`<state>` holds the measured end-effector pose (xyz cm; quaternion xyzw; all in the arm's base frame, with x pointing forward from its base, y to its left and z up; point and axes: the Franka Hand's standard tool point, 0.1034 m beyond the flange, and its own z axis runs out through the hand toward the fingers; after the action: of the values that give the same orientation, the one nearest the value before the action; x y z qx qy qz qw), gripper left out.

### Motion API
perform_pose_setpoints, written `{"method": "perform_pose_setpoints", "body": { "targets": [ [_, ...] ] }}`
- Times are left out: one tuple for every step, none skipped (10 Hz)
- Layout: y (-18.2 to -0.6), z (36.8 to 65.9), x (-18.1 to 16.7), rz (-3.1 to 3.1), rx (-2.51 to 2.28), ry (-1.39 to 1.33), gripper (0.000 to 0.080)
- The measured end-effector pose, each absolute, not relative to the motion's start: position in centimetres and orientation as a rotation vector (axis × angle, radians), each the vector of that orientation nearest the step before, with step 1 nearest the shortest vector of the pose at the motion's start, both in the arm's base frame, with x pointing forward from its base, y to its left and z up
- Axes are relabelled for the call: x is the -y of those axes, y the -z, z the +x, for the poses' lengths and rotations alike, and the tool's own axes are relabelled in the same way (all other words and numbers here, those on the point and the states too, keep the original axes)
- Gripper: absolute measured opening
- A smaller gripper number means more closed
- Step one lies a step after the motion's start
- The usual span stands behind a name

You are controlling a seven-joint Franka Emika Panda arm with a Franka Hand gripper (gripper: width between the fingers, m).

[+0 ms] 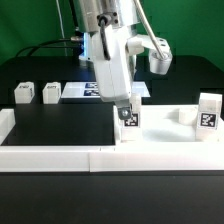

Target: Assemble square table

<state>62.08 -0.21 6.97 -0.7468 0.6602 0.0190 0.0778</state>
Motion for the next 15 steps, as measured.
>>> {"method": "perform_pose_setpoints", "body": {
  "targets": [
    [-6.89,62.07,-0.05,-2.346,-1.850,-0.041,0.0562],
    [-6.86,62.06,0.08,-2.390,-1.793,-0.035,0.0635],
    [-6.85,62.06,0.11,-2.456,-1.702,-0.027,0.0635],
    [-6.83,62.05,0.09,-2.487,-1.655,-0.023,0.0647],
    [-6.83,62.05,0.14,-2.590,-1.498,-0.007,0.0647],
    [-6.86,62.09,0.14,-2.755,-1.212,0.022,0.0649],
    [-6.80,62.27,-0.07,-2.857,-0.949,0.072,0.0649],
    [-6.60,62.11,-0.12,-2.926,-0.721,0.085,0.0649],
    [-6.52,62.08,-0.31,-2.964,-0.586,0.099,0.0649],
    [-6.51,62.08,-0.30,-2.962,-0.590,0.099,0.0649],
    [-6.50,62.07,-0.28,-2.956,-0.621,0.097,0.0649],
    [-6.50,62.07,-0.27,-2.956,-0.620,0.097,0.0520],
    [-6.49,62.07,-0.33,-2.931,-0.713,0.091,0.0349],
    [-6.48,62.07,-0.34,-2.885,-0.870,0.081,0.0349],
    [-6.48,62.07,-0.34,-2.860,-0.942,0.076,0.0288]
  ]
}}
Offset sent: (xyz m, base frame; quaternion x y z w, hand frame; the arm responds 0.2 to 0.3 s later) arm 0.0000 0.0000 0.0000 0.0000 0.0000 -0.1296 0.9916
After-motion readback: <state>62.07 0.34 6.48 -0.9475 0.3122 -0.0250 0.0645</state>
